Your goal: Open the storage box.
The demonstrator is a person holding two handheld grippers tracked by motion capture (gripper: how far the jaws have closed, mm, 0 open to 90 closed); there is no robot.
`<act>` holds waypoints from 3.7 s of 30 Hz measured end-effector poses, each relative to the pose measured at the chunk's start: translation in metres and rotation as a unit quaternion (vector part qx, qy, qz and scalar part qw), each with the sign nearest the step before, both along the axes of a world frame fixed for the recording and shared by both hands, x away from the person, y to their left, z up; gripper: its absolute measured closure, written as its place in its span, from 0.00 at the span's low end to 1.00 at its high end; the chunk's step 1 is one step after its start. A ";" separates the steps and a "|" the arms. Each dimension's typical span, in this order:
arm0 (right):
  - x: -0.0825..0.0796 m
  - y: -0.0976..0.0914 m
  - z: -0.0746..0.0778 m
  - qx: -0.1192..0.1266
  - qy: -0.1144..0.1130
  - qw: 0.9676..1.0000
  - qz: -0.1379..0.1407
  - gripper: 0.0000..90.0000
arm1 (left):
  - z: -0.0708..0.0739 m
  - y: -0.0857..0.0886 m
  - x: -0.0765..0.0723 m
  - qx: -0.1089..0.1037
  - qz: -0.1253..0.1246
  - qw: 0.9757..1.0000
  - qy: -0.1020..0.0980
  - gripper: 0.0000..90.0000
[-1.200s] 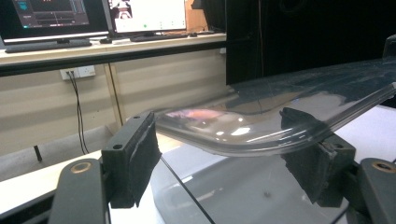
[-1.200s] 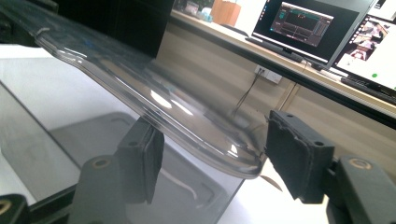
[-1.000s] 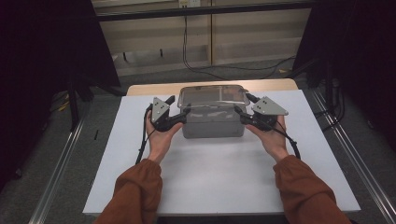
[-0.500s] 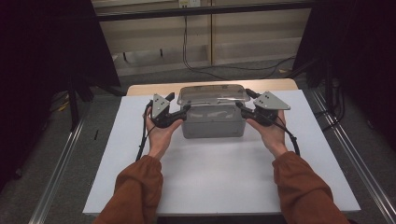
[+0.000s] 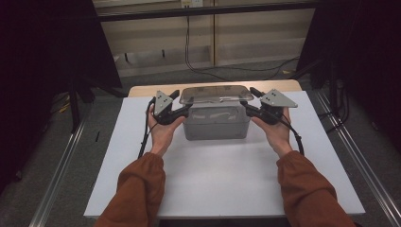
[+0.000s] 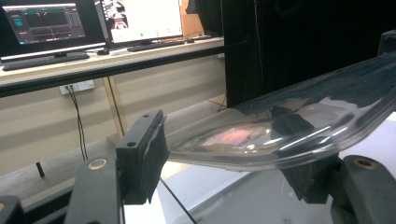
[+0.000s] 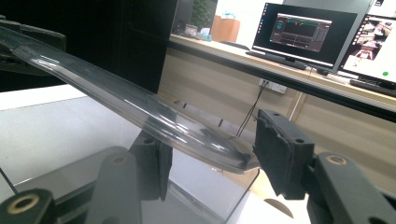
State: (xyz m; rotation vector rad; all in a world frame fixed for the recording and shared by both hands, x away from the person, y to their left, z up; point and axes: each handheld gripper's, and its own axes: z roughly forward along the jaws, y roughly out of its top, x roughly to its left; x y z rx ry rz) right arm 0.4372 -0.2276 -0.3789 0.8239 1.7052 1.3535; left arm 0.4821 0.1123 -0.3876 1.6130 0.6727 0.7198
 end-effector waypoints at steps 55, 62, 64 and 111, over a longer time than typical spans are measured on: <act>0.042 -0.008 0.006 0.024 0.005 1.000 -0.010 0.64 | 0.009 -0.006 0.036 0.004 -0.015 1.000 -0.023 0.60; 0.044 -0.007 0.005 0.022 0.002 1.000 -0.015 0.64 | 0.009 -0.005 0.038 0.003 -0.010 1.000 -0.024 0.58; 0.045 -0.008 0.004 0.022 0.002 1.000 -0.017 0.65 | 0.009 -0.006 0.039 0.003 -0.008 1.000 -0.022 0.57; 0.087 -0.012 0.000 0.027 0.021 0.999 -0.013 0.75 | 0.007 -0.005 0.068 0.016 0.024 0.999 -0.023 0.75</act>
